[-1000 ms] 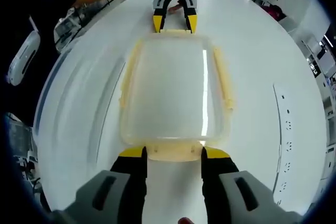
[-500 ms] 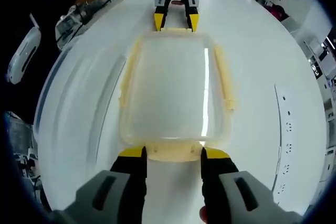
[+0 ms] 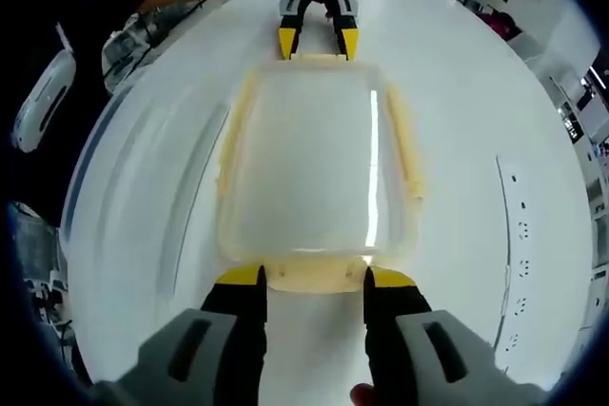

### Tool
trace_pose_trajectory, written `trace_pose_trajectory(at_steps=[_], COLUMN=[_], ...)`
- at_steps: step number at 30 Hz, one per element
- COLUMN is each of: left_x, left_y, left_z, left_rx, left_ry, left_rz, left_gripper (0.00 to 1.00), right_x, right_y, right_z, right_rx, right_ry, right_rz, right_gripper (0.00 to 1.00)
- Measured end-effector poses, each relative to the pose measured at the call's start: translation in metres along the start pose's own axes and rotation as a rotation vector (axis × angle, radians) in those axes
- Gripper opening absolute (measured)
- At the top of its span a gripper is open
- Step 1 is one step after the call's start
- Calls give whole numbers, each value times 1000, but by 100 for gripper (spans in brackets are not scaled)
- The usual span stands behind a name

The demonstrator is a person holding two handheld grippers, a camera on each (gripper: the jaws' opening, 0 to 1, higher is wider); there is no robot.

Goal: Snap each plastic latch of the storage box into its locked position after aligning the lid with the box until every specified latch is closed and the lid sits flush.

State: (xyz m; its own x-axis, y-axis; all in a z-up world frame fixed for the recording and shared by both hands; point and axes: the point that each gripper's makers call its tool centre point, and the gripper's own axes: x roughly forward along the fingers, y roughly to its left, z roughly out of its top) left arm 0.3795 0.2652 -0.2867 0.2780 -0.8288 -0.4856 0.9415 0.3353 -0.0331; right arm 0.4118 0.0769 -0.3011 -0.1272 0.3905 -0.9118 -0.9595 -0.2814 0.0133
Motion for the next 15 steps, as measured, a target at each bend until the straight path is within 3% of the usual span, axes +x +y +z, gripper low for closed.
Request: trace_pose_trajectory(at_steps=[5,8,15], left_x=[1,0,-2], left_y=[-1,-2,-7], left_z=[0,-2,-2], left_rx=[0,-4,13], left_ry=[31,21,-16], left_rz=[0,1,12], left_gripper=[39,39,38], right_x=[1,1,1], right_y=[2,1,2], right_z=[1,0,-1], right_rx=[-2,-1,-5], right_ry=[45,52,-6], right_rz=[0,1,5], right_gripper=[38,38,37])
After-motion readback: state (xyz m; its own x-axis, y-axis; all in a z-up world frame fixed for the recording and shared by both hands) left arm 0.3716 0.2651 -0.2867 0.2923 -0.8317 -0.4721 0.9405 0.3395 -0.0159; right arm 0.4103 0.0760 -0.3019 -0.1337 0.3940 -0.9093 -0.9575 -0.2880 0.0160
